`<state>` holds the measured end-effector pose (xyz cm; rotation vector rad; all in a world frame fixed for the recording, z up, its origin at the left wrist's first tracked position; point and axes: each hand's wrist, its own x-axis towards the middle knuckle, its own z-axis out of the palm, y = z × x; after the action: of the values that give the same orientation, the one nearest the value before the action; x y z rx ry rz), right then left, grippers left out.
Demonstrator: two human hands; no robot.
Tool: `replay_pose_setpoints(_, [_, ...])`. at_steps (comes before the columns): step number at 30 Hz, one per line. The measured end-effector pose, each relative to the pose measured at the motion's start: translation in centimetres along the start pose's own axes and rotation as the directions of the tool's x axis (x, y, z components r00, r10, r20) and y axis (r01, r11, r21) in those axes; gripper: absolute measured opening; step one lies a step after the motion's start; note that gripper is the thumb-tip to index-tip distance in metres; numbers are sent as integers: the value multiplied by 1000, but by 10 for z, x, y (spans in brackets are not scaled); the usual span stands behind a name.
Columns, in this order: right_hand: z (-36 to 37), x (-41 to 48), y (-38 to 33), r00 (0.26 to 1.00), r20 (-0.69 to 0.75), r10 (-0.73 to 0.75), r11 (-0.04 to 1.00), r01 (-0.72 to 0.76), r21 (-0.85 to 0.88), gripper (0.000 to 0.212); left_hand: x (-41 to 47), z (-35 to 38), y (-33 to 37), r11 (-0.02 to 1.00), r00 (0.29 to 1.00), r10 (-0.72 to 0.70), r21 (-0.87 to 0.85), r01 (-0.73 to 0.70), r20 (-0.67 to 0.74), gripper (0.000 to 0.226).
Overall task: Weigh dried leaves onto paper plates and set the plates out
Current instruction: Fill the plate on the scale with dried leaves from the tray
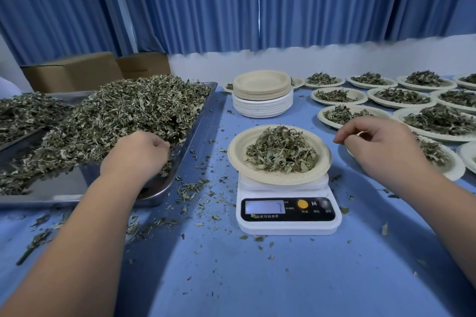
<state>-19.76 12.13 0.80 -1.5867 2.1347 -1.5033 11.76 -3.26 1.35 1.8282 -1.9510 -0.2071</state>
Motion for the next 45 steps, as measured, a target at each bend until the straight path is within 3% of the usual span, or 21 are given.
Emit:
replay_pose_setpoints(7, [2, 0, 0, 1000, 3, -22, 1000, 22, -4, 33, -12, -5, 14, 1000, 989, 8, -25, -11, -147, 18])
replay_pose_setpoints(14, [8, 3, 3, 999, -40, 5, 1000, -6, -26, 23, -40, 9, 57, 865, 942, 157, -420, -276, -295, 18])
replay_pose_setpoints(18, [12, 3, 6, 996, 46, 74, 996, -71, -52, 12, -56, 26, 77, 816, 939, 261, -468, -339, -226, 16])
replay_pose_setpoints(22, [15, 1, 4, 990, 93, 103, 995, -102, -14, 17, -58, 36, 78, 810, 945, 285, -487, -327, -162, 13])
replay_pose_setpoints(26, [17, 0, 5, 977, 118, 177, 981, -185, 63, 24, -50, 37, 73, 802, 974, 199, -554, -223, -104, 6])
replay_pose_setpoints(28, [18, 0, 6, 964, 145, 225, 965, -241, 107, 30, -46, 38, 70, 841, 986, 164, -529, -118, 41, 19])
replay_pose_setpoints(30, [19, 0, 5, 947, 181, 265, 946, -292, 140, 31, -45, 38, 68, 833, 976, 148, -551, -37, 158, 15])
replay_pose_setpoints(36, [22, 0, 0, 904, 221, 367, 843, -423, 332, 16, -47, 34, 69, 679, 976, 161, -734, -1, 148, 20])
replay_pose_setpoints(41, [9, -5, -10, 886, 198, 419, 701, -454, 549, 18, -56, 29, 78, 422, 973, 205, -907, 7, 103, 18])
replay_pose_setpoints(45, [-23, -12, -14, 881, 189, 435, 687, -460, 563, 22, -76, 26, 95, 286, 956, 283, -958, -2, 82, 25])
